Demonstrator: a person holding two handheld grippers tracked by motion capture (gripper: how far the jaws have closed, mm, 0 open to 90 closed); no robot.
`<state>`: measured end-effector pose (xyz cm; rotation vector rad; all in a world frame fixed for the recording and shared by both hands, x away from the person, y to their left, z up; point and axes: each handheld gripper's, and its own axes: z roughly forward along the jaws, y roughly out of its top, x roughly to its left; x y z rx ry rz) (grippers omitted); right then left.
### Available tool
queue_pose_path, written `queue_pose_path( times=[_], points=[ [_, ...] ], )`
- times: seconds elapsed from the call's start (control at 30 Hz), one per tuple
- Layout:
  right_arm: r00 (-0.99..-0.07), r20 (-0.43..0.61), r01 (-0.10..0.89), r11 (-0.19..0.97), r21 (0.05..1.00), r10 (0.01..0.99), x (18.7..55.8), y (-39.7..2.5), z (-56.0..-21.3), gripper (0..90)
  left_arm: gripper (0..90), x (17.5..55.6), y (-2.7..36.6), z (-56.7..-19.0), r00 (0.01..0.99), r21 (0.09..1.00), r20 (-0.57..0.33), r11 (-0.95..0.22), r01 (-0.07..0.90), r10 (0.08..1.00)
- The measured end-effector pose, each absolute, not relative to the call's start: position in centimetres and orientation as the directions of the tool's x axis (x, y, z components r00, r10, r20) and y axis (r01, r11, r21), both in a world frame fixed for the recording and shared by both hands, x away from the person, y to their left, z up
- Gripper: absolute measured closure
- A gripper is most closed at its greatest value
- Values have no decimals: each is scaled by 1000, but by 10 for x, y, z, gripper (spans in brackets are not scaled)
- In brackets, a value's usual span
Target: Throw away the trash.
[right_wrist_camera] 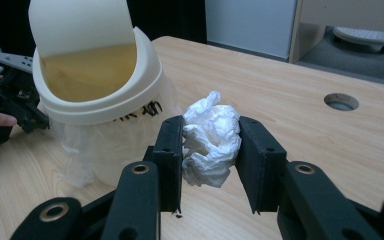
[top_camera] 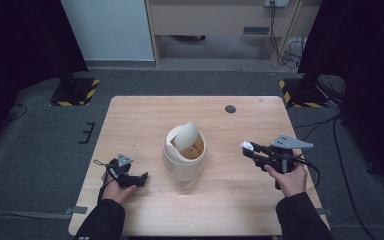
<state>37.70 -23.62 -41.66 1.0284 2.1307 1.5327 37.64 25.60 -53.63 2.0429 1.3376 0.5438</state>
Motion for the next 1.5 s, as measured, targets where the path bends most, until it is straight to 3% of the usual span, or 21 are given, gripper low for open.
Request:
queue_pose_path(
  times=[0.67, 1.5],
  points=[
    [-743, 121, 276, 136, 952, 658, 393, -210, -375, 647, 0, 376, 256, -536, 400, 697, 1, -287, 657, 917],
    [-797, 109, 254, 167, 953, 594, 403, -167, -367, 647, 0, 376, 256, -536, 400, 697, 1, -287, 657, 917]
  ],
)
